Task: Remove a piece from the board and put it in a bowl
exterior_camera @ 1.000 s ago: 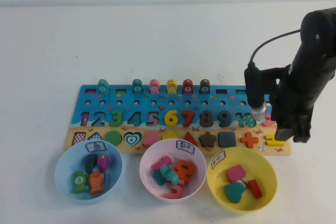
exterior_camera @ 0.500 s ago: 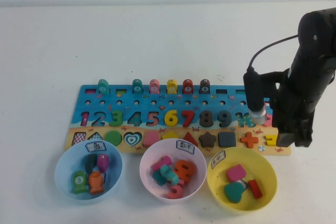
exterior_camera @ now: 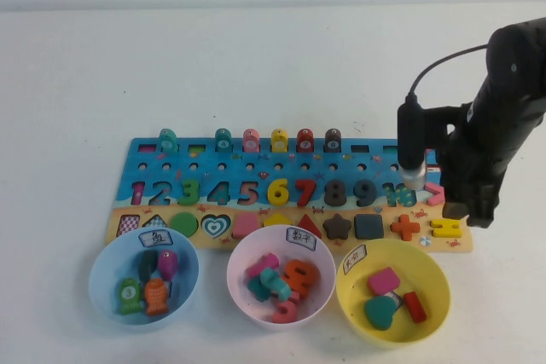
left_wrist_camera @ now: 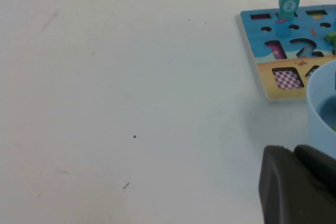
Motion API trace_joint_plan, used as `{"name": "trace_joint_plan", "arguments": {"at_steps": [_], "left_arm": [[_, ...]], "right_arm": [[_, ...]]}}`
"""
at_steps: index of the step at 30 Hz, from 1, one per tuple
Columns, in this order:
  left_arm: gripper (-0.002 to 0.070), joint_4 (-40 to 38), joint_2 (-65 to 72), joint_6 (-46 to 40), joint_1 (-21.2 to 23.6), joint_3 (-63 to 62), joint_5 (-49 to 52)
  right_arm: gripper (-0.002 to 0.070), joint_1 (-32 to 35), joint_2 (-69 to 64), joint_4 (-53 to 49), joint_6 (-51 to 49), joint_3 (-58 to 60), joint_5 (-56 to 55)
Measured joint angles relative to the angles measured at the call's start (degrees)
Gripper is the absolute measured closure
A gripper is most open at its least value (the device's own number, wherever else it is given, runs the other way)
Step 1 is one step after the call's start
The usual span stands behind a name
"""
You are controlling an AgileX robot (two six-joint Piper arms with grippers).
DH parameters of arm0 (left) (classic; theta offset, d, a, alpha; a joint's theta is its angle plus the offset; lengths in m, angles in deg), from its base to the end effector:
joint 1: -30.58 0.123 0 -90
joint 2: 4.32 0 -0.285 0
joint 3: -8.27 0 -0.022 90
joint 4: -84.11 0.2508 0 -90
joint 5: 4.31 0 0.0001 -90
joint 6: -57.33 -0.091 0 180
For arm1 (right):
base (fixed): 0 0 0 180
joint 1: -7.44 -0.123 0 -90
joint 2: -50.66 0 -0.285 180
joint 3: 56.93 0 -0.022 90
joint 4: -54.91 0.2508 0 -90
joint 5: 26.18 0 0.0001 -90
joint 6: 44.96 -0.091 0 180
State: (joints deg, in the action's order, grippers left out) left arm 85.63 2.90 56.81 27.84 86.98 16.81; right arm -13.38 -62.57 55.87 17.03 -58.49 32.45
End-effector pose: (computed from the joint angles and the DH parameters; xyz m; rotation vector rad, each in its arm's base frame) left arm 0.0528 -0.0017 0.1718 0.0696 1.8669 -0.0007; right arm 0.3443 0.1323 0.2230 -1.9606 2.2403 -0.0678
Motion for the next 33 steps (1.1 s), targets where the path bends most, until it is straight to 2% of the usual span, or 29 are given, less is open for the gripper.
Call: {"name": "trace_joint_plan", "arguments": {"at_steps": [4, 27, 30, 33], "left_arm": [[0.0673, 0.0, 0.0, 0.0, 0.0, 0.0, 0.0], [0.0673, 0.0, 0.0, 0.0, 0.0, 0.0, 0.0], [0.0673, 0.0, 0.0, 0.0, 0.0, 0.0, 0.0], [0.0673, 0.0, 0.0, 0.0, 0.0, 0.0, 0.0]], "right_arm": [[0.0341, 0.0, 0.0, 0.0, 0.54, 1.88, -3.09], [0.0342, 0.0, -5.68, -0.5, 2.23, 2.39, -3.72], [0.0358, 0.0, -5.68, -0.5, 2.23, 2.39, -3.82], [0.0414, 0.0, -5.91, -0.31, 2.23, 2.39, -3.48]]}}
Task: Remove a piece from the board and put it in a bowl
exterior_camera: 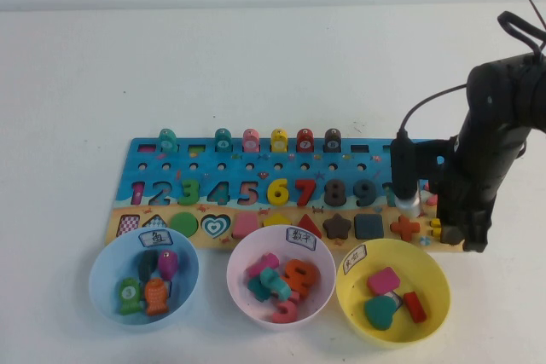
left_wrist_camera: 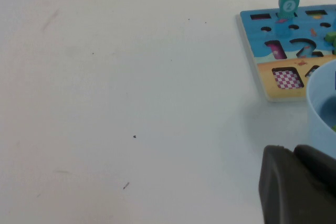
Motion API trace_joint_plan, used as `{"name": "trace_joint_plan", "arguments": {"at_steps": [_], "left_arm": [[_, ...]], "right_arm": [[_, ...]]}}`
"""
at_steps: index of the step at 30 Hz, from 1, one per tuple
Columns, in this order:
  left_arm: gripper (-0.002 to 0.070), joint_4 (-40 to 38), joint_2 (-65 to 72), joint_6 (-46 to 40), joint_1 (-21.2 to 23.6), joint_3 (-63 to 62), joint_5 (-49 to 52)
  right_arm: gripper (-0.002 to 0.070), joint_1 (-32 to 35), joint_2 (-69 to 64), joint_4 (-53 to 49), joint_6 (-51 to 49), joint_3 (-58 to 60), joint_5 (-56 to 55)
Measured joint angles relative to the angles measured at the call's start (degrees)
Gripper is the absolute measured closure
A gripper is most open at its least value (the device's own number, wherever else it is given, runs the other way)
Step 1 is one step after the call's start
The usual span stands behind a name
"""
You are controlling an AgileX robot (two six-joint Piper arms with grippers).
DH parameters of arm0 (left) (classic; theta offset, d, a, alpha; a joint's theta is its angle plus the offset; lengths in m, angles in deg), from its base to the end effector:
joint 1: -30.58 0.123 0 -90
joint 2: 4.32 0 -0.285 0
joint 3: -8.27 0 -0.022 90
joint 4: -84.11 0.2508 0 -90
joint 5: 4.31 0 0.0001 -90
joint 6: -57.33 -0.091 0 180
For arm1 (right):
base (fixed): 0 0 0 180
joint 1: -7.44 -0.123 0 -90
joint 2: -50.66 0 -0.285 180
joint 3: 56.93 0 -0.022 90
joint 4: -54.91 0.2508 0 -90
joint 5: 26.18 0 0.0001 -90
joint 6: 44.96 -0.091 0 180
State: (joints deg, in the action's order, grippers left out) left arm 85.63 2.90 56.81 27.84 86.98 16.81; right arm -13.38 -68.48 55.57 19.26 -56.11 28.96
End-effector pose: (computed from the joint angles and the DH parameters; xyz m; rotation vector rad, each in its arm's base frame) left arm 0.0528 -0.0017 0.1718 0.0696 1.8669 -0.0007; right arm 0.3500 0.1340 0.1751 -2.0600 2.2605 -0.0346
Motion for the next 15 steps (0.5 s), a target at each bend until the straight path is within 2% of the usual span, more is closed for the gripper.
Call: {"name": "trace_joint_plan", "arguments": {"at_steps": [3, 15], "left_arm": [[0.0673, 0.0, 0.0, 0.0, 0.0, 0.0, 0.0], [0.0673, 0.0, 0.0, 0.0, 0.0, 0.0, 0.0]], "right_arm": [[0.0481, 0.0, -0.12, 0.15, 0.09, -0.11, 0.14], [0.0484, 0.0, -0.25, 0.15, 0.54, -0.24, 0.27]]}}
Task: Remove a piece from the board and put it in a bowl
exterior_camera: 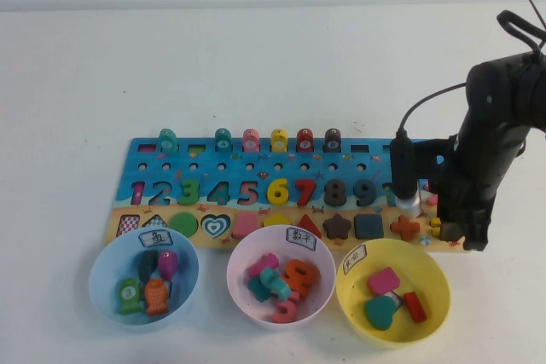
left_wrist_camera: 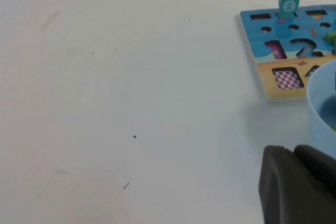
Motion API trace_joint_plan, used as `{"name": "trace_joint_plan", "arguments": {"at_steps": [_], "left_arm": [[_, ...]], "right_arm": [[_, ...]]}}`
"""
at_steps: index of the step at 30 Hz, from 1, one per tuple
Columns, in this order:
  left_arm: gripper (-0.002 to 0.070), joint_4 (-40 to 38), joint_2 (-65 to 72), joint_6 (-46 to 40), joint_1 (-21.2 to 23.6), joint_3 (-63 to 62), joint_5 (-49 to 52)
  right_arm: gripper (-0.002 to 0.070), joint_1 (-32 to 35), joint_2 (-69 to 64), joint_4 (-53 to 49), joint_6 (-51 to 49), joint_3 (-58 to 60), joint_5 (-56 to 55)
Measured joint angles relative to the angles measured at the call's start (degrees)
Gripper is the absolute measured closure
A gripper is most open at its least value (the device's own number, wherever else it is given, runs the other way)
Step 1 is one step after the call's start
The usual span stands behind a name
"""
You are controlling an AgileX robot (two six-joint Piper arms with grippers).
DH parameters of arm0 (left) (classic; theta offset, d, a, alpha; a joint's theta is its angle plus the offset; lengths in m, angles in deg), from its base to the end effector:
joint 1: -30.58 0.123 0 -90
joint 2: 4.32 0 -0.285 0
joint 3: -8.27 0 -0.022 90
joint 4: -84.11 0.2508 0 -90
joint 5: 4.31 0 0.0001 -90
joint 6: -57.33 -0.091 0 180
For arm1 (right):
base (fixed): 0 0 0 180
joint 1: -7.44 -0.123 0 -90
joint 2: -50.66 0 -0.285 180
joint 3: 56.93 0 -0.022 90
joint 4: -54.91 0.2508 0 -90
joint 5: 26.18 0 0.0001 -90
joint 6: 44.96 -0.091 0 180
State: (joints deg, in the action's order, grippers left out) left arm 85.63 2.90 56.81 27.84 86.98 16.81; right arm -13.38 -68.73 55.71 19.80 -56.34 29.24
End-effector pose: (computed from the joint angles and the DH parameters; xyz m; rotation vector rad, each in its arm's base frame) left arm 0.0528 -0.0017 0.1718 0.0696 1.8669 -0.0007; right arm 0.3504 0.1344 0.1743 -2.0721 2.2552 -0.0292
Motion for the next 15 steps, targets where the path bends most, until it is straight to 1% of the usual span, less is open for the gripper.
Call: {"name": "trace_joint_plan", "arguments": {"at_steps": [15], "left_arm": [[0.0673, 0.0, 0.0, 0.0, 0.0, 0.0, 0.0]], "right_arm": [[0.0484, 0.0, 0.72, 0.52, 0.13, 0.18, -0.48]]}}
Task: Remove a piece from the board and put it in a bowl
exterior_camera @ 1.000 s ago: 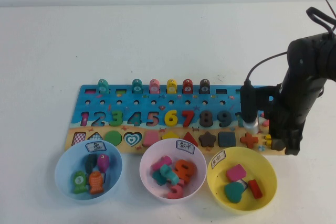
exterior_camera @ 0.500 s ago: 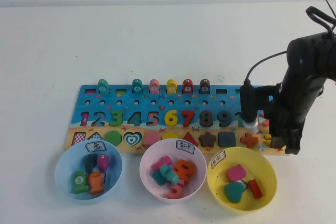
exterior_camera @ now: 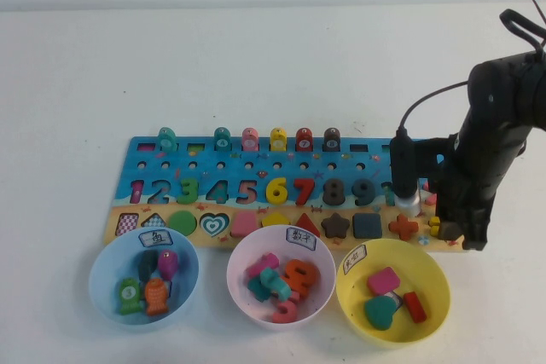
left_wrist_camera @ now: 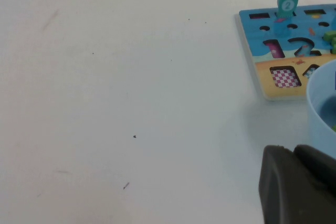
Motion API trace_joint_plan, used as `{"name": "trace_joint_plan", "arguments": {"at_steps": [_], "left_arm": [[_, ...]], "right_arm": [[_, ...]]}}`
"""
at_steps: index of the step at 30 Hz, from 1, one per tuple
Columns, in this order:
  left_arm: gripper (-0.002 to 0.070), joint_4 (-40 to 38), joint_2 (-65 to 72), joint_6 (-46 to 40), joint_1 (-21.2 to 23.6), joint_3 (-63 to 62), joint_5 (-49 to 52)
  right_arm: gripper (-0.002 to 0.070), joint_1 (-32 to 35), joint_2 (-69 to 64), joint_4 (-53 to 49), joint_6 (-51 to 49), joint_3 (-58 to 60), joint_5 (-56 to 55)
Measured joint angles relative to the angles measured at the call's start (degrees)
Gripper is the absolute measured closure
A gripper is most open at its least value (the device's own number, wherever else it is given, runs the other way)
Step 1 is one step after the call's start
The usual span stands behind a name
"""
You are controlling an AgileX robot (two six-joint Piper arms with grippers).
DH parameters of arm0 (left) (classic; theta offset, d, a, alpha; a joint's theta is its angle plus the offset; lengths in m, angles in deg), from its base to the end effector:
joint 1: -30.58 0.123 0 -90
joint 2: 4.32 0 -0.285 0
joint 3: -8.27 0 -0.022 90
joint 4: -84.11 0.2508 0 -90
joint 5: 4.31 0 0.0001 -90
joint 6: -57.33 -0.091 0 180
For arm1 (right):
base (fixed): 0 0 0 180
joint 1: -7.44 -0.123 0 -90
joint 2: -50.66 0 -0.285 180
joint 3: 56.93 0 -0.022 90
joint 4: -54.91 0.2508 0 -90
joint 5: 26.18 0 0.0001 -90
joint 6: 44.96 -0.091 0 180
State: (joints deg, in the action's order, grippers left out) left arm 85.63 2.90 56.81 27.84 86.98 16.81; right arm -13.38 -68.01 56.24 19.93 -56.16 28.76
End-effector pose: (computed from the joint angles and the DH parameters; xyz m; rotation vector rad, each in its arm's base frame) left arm 0.0528 -0.0017 0.1718 0.0696 1.8669 -0.0007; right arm 0.3497 0.1348 0.1784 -2.0559 2.2437 -0.0283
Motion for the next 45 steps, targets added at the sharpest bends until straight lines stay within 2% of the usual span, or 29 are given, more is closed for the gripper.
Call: {"name": "trace_joint_plan", "arguments": {"at_steps": [18, 28, 32, 35, 39, 45], "left_arm": [[0.0673, 0.0, 0.0, 0.0, 0.0, 0.0, 0.0], [0.0673, 0.0, 0.0, 0.0, 0.0, 0.0, 0.0], [0.0673, 0.0, 0.0, 0.0, 0.0, 0.0, 0.0], [0.0673, 0.0, 0.0, 0.0, 0.0, 0.0, 0.0], [0.0673, 0.0, 0.0, 0.0, 0.0, 0.0, 0.0], [0.0673, 0.0, 0.0, 0.0, 0.0, 0.0, 0.0]], "right_arm": [[0.0484, 0.03, 0.91, 0.85, 0.0, 0.0, 0.0], [0.0484, -0.19, 8.62, 1.32, 0.0, 0.0, 4.44], [0.0484, -3.24, 12.73, 1.46, 0.0, 0.0, 9.25], [0.0484, -8.23, 14.79, 2.12, -0.15, 0.0, 11.85], [0.0484, -13.36, 14.65, 4.66, -0.27, 0.0, 12.28], [0.0484, -15.99, 9.39, 10.3, -0.72, 0.0, 10.0]]}}
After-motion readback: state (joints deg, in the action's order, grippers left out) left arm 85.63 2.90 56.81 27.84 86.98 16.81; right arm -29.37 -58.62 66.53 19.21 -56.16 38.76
